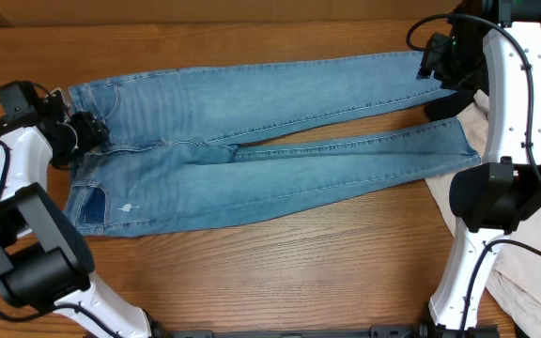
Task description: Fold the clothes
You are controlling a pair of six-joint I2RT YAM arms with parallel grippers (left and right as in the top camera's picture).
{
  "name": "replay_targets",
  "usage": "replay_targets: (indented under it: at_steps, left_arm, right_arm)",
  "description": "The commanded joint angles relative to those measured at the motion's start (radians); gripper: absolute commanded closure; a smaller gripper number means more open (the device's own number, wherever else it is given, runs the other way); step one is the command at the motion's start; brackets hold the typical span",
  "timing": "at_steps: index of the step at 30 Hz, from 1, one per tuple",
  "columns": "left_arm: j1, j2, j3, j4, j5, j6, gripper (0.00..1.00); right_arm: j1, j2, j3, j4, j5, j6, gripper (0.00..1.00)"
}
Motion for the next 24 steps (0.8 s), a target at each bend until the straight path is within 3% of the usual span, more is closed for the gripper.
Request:
replay_targets:
  at_steps: [1,3,5,10,14,20,24]
  left_arm:
    - [-0.056,0.084,0.015,0.035,0.108,0.023,0.55]
    - [-0.096,0.142,0.015,0.045,0.075,0.025,0.73]
    - [-0.115,0.177,0.015,0.048,0.038,0.025,0.84]
    - [-0.127,0.221,0.015,0.122,-0.082,0.018,0.89]
    - [-0.126,0.222,0.024,0.307,-0.214,0.017,0.89]
    - [-0.126,0.223,0.064,0.487,-0.219,-0.051,0.88]
    - [-0.126,0.223,0.16,0.427,-0.203,-0.058,0.85]
  right_arm:
    - [-0.001,-0.013,0.016,0.001,0.0,-0.008,0.48]
    - [-0.002,-0.013,0.016,0.001,0.0,-0.008,0.48]
    - [-0.002,-0.013,0.016,0.001,0.0,-0.008,0.47]
    - [-0.002,-0.013,0.016,0.001,0.0,-0.012,0.47]
    - [-0.002,-0.013,0.016,0.001,0.0,-0.012,0.47]
    - [-0.002,-0.013,0.016,0.001,0.0,-0.012,0.46]
    - [-0.002,-0.013,0.016,0.001,0.0,-0.016,0.46]
